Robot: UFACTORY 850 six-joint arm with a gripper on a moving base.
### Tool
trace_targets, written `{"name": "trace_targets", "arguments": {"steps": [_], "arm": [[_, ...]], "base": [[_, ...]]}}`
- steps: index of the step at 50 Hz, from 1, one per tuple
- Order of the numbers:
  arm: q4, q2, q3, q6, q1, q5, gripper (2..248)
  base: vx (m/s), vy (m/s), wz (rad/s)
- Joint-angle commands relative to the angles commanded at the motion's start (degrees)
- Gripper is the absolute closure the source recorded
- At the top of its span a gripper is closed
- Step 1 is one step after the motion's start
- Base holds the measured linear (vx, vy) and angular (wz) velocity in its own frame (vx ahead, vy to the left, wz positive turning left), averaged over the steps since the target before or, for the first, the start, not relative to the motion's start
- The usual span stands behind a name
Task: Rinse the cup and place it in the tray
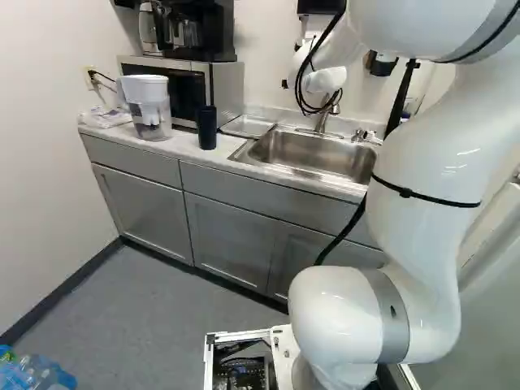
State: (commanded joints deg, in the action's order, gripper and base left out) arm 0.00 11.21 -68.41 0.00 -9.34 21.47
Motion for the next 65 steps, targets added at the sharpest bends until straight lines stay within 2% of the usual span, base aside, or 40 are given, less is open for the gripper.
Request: {"name": "trace_targets", "arguments": {"steps": [34,52,65], "arm": [[0.00,5.63,-6.32,0.00,-1.50,-6.02,3],[0.00,8.47,-9.62,0.00,-2.35,-6.91,3],[0.00,8.70,-9.89,0.00,-2.34,-6.91,3]], "base": [[0.000,0.000,0.000],[0.000,0.000,0.000],[0.000,0.000,0.000]]}}
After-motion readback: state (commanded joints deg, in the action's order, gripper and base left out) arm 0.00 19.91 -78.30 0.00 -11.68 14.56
